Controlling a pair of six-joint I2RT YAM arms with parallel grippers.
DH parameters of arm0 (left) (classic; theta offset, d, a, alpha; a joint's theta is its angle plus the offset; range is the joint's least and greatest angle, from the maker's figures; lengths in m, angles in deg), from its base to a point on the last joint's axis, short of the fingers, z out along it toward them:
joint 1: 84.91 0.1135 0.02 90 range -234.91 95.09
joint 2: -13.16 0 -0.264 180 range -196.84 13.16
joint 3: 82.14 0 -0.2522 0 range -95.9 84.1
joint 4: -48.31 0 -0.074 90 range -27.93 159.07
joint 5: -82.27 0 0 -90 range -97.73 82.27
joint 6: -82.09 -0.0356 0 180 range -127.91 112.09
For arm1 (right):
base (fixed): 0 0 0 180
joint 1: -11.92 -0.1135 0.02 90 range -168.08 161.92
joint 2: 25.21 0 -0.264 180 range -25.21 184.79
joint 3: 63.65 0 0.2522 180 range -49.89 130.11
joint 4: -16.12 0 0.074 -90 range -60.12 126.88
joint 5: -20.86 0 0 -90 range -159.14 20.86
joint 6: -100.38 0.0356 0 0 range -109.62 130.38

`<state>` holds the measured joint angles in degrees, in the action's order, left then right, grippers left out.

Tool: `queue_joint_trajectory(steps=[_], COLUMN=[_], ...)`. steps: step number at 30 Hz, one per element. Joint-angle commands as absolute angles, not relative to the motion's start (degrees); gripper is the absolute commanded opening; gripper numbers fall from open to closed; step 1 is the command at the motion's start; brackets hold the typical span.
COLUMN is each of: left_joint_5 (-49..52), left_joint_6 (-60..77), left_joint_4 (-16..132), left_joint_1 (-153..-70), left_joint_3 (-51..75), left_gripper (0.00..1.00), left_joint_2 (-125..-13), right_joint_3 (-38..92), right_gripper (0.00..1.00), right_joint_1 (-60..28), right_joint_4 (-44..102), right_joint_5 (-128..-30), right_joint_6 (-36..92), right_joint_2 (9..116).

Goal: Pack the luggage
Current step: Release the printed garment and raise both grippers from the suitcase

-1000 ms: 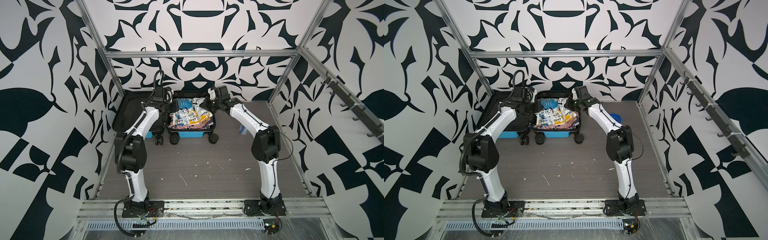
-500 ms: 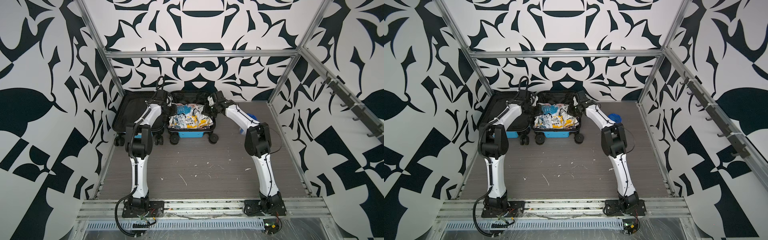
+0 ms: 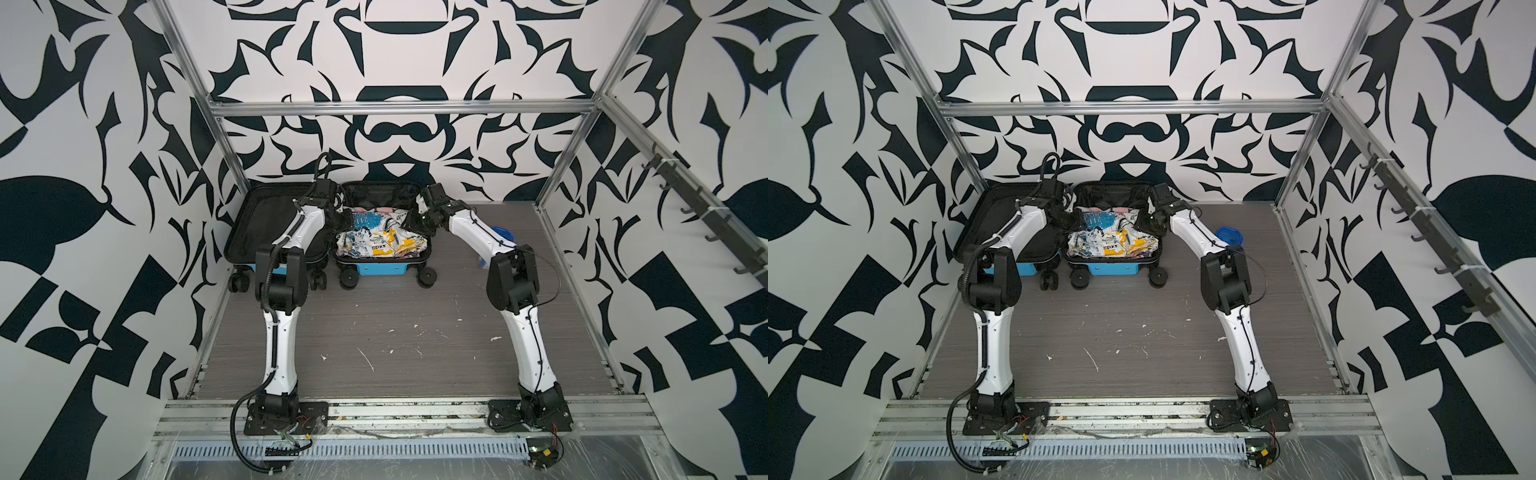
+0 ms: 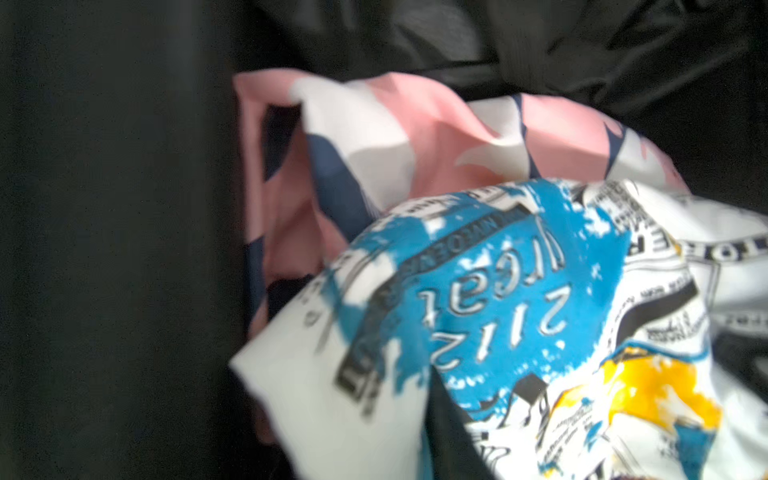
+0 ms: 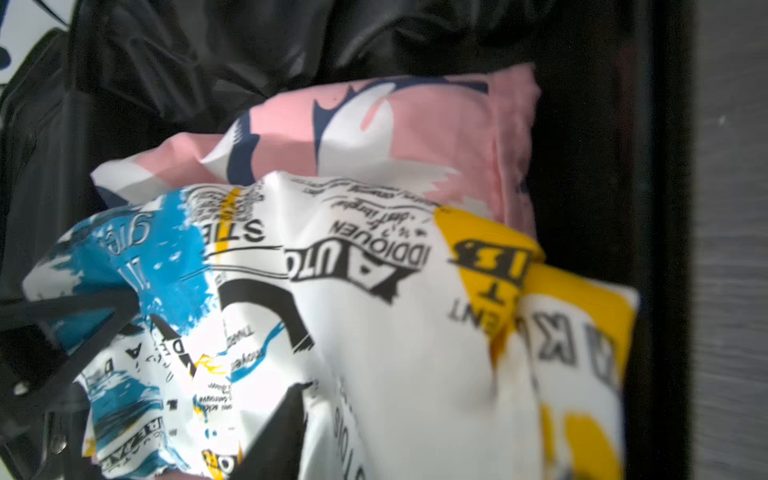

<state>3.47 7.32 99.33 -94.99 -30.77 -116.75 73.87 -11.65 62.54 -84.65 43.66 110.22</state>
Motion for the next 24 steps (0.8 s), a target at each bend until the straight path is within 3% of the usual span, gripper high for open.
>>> queue_joint_trajectory(steps=[1, 7, 15, 24], left_joint_5=[1.5, -1.08, -5.38, 0.16], left_joint_6=[7.54, 7.65, 7.62, 11.02], left_joint_4=[101.47, 101.8, 102.07, 97.45], left_joint_1=[-94.75, -94.75, -94.67, -96.05], left_joint_3=[-31.46, -30.29, -27.82, -24.1], left_gripper=[0.42, 0.59, 0.62, 0.6], left_joint_2=[-113.46, -107.78, -98.92, -94.04], right_joint_3=[74.3, 73.88, 68.13, 67.14], right_gripper=[0.58, 0.64, 0.64, 0.45], right_joint_1=[-11.72, -11.29, -9.26, -10.77], right_joint_4=[62.29, 64.48, 65.49, 62.87], right_joint_5=[-82.94, -80.82, -78.35, -80.48], right_joint_6=[42.82, 41.95, 42.33, 43.84], right_joint_2=[103.25, 99.36, 92.6, 90.59])
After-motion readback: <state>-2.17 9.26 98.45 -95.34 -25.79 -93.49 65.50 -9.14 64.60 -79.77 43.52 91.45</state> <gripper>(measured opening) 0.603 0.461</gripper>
